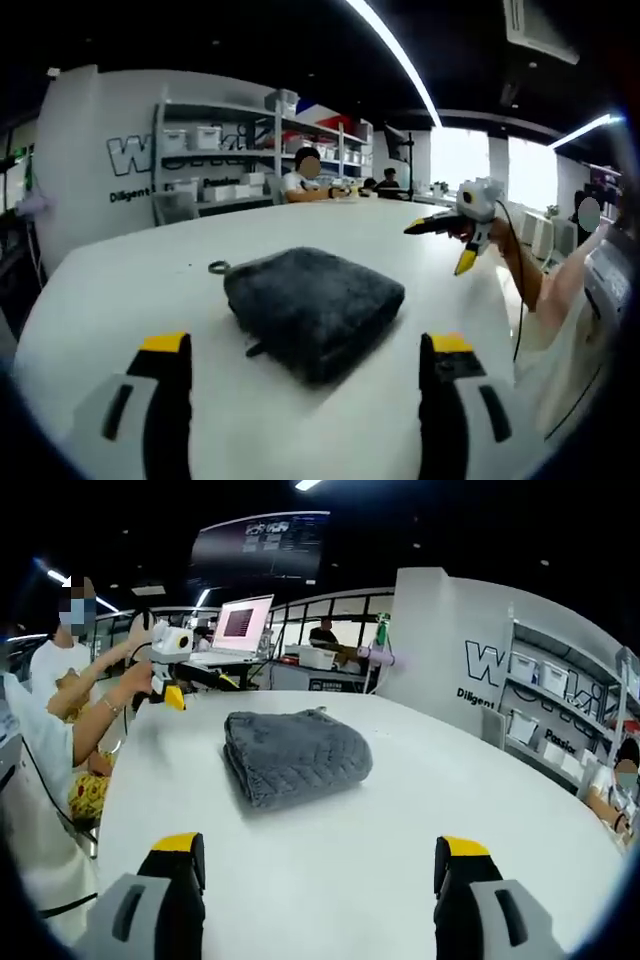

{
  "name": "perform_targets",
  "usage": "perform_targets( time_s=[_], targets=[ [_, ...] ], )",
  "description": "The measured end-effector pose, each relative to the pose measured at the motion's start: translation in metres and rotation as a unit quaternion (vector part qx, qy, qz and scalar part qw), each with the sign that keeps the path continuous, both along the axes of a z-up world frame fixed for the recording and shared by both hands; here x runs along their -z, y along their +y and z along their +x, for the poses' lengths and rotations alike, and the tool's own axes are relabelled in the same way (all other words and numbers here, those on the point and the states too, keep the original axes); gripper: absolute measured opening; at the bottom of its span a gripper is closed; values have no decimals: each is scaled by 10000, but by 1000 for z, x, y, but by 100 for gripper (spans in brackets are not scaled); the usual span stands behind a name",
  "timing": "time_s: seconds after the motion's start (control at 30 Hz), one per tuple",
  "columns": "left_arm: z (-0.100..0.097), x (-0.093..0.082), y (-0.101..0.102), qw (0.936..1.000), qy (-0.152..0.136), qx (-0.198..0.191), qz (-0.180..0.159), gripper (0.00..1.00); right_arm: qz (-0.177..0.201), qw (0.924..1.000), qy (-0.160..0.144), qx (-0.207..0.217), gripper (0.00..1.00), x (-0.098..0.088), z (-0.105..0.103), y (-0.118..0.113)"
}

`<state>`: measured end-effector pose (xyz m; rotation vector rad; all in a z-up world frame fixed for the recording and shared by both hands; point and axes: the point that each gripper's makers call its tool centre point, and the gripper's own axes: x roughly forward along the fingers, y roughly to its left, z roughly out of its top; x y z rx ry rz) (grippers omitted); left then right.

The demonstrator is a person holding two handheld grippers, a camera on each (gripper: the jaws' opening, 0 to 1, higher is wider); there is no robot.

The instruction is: Fold the towel on the table until its edges align and the towel forms a compact rectangular stack.

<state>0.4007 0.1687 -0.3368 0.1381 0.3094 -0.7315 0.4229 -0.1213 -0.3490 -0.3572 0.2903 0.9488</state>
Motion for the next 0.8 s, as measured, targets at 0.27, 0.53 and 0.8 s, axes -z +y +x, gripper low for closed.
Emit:
perform_targets(
  time_s=[0.27, 0.53, 0.8],
  targets=[
    [-24, 28, 20, 9983, 396, -32, 432, 99, -135, 9997, 103, -191, 99, 5, -3, 5],
    [-23, 20, 32, 9990, 219, -207, 340, 99, -206, 9988, 218, -398, 99, 12, -12, 12],
    [-22, 13, 30, 9995, 92, -188, 217, 99, -197, 9987, 243, -410, 99, 15, -18, 10]
  ],
)
